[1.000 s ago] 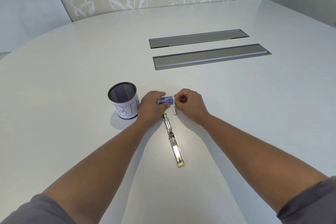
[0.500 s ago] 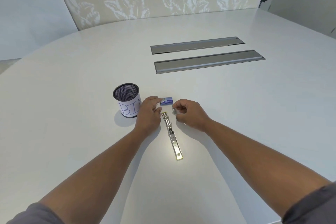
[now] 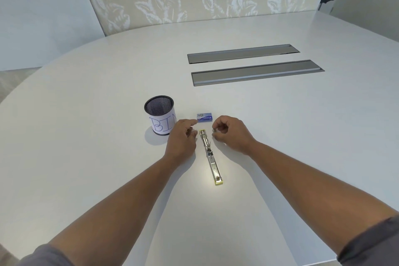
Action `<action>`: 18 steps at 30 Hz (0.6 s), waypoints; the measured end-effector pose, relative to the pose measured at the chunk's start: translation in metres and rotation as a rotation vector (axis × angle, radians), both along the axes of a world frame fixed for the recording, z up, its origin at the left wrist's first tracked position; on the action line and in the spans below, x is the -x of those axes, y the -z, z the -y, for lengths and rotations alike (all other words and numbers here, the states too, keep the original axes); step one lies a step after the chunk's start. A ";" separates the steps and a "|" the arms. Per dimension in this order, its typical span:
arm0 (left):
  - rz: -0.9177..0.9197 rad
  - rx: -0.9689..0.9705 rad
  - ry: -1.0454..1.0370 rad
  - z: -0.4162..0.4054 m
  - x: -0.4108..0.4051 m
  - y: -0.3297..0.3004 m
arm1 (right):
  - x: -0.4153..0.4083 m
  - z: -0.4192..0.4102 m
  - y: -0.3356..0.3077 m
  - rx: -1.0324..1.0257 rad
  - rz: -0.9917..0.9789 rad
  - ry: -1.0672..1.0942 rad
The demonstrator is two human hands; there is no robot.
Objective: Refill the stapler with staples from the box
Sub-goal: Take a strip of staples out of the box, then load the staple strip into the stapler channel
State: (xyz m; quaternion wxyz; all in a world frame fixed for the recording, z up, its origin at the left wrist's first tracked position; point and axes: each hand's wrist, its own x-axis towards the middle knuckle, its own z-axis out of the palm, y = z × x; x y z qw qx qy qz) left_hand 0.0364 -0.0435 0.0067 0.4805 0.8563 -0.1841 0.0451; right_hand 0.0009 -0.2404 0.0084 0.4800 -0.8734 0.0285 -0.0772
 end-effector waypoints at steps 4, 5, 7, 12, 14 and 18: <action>-0.096 0.061 -0.012 0.000 -0.003 -0.003 | 0.004 -0.009 -0.003 -0.151 -0.001 0.051; -0.132 0.093 -0.001 0.000 -0.004 -0.005 | 0.005 -0.010 -0.005 -0.202 -0.015 0.055; -0.201 0.149 0.019 0.000 -0.008 -0.009 | 0.007 -0.013 -0.009 -0.276 -0.041 0.049; -0.341 0.244 0.069 0.005 -0.011 -0.019 | 0.009 -0.020 -0.019 -0.314 -0.005 -0.003; -0.379 0.284 0.112 0.008 -0.010 -0.024 | 0.011 -0.023 -0.022 -0.325 0.018 -0.018; -0.433 0.383 0.166 0.009 -0.006 -0.033 | 0.013 -0.028 -0.026 -0.333 0.038 -0.025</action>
